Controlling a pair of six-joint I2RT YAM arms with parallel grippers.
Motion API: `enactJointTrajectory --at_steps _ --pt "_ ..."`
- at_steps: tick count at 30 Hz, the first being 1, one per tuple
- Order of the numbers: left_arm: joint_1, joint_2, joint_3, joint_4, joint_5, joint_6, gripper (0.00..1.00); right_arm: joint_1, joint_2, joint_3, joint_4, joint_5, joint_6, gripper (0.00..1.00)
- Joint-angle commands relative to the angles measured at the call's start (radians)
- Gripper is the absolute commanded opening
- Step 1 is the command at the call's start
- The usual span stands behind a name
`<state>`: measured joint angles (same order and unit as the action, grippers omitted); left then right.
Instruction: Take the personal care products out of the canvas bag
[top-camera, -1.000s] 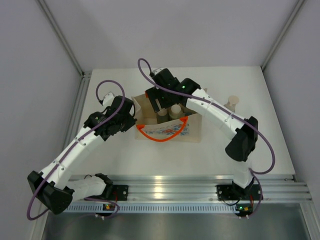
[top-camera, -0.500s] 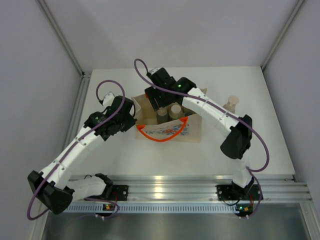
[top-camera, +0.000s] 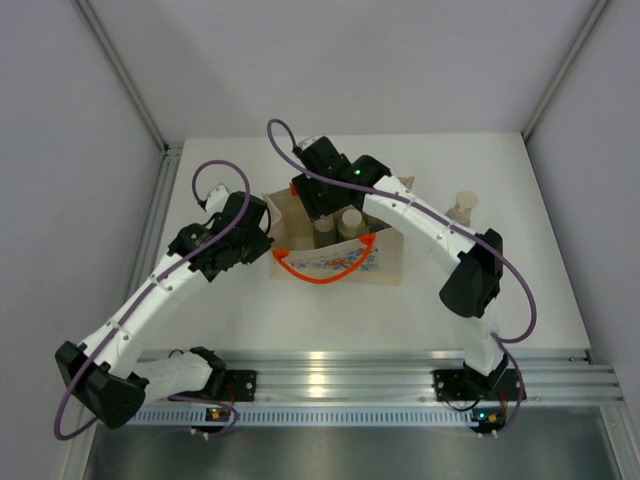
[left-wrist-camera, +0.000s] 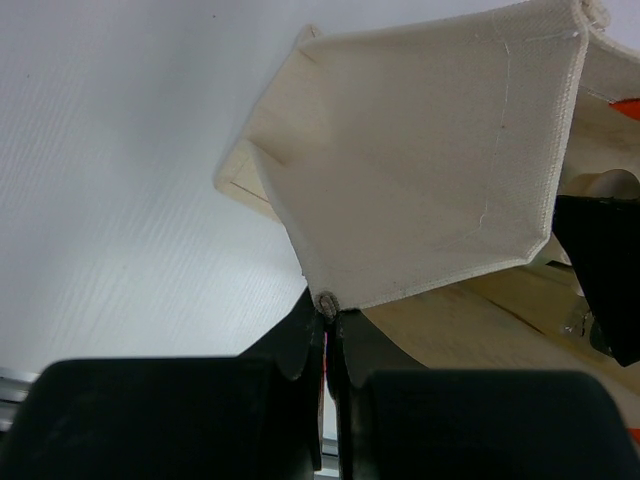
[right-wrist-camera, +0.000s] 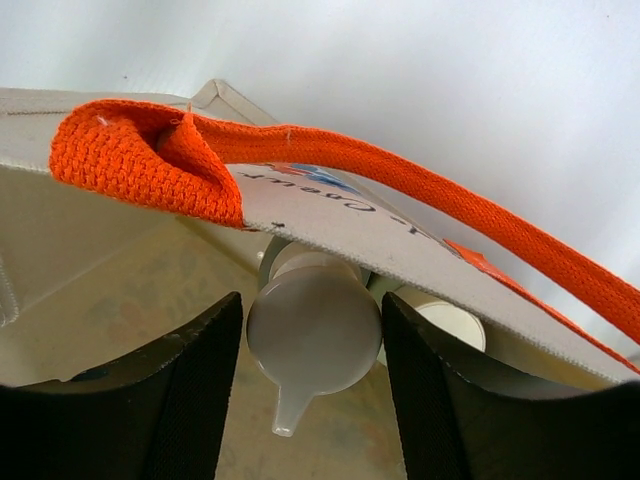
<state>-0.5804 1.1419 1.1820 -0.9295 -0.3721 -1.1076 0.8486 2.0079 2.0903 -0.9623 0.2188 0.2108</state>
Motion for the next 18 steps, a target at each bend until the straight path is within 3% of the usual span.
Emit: enactJointTrajectory --at_steps 1,13,15,18 --pt "0.005 -0.001 0.01 0.011 -0.024 0.011 0.0 -0.005 0.009 0.007 -0.018 0.001 0.004 0.56" --pt "0.005 0.01 0.021 0.011 -0.031 0.012 0.0 -0.003 0.015 -0.039 -0.019 -0.006 0.007 0.54" --pt "0.005 0.012 0.022 0.009 -0.03 0.014 0.0 -0.003 0.017 -0.035 -0.018 -0.006 0.006 0.43" --pt "0.005 0.012 0.022 0.009 -0.031 0.014 0.0 -0.003 0.022 -0.024 -0.019 -0.002 0.002 0.4"
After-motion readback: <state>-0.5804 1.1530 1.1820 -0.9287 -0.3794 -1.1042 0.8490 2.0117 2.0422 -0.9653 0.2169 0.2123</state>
